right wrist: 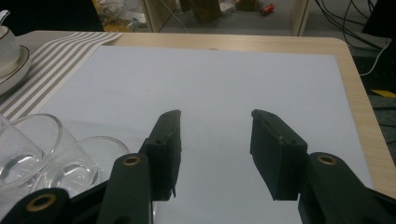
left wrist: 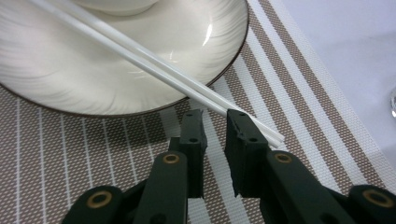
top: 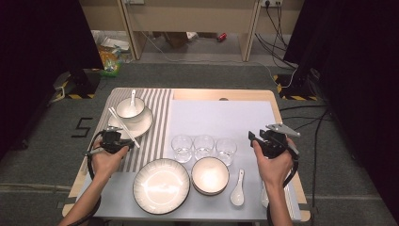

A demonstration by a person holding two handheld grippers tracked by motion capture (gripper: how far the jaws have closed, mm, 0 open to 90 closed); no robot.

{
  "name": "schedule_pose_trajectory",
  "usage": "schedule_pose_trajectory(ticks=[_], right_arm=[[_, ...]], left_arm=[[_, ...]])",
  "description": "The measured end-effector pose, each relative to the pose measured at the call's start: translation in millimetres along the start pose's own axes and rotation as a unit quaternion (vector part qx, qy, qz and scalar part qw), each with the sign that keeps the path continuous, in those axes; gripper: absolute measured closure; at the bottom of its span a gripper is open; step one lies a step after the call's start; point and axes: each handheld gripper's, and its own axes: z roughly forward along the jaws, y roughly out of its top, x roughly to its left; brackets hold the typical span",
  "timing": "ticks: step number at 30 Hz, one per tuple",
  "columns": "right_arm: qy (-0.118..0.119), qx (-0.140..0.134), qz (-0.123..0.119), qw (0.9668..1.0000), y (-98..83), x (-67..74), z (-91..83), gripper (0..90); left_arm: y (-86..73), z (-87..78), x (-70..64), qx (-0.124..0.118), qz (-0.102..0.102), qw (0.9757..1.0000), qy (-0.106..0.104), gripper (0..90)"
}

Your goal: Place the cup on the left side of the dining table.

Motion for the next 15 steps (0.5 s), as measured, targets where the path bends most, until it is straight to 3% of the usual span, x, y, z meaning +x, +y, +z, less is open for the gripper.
schedule_pose_trajectory(ticks=[15], right_arm=[[-0.001, 0.0, 0.0, 1.0, 0.1, 0.3, -0.4, 53.7]], left_arm=[[12.1, 11.0, -14.7, 0.001, 0.015, 0.9998, -0.011, 77.5]])
